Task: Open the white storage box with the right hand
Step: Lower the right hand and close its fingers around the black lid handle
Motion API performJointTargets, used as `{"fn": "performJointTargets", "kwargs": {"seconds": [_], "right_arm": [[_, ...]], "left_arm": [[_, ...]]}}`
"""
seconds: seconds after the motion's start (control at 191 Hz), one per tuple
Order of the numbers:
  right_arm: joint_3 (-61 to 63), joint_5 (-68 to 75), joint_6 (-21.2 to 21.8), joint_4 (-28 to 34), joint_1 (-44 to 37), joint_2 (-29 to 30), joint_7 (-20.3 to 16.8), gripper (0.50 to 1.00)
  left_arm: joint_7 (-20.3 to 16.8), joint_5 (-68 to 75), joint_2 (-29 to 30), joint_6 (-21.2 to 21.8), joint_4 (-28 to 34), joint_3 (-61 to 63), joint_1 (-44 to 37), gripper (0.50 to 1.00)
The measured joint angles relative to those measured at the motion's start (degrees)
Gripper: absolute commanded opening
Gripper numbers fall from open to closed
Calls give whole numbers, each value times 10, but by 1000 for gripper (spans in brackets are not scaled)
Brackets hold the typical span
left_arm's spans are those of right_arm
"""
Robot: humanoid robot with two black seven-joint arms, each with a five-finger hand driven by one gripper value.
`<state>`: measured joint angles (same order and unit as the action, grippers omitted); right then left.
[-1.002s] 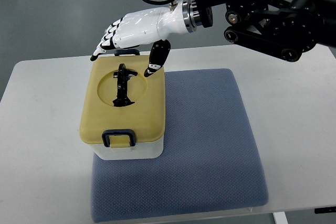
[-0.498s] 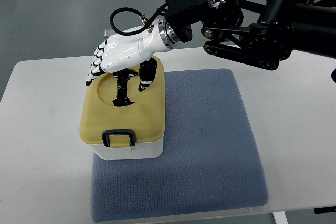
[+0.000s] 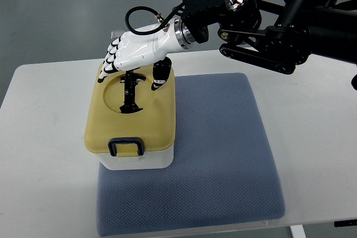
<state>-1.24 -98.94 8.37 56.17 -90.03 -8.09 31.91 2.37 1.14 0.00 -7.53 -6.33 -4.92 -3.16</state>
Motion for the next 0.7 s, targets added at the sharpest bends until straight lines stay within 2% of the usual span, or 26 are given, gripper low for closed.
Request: {"fn": "performJointTargets", "kwargs": {"seconds": [0.372, 0.698], "right_arm": [[0, 1, 0, -17, 16, 1, -2, 913], [0, 0, -1, -18, 23, 1, -2, 797]], "left_arm": [[0, 0, 0, 0, 0, 0, 0, 1000], [0, 0, 0, 0, 0, 0, 0, 1000]]}}
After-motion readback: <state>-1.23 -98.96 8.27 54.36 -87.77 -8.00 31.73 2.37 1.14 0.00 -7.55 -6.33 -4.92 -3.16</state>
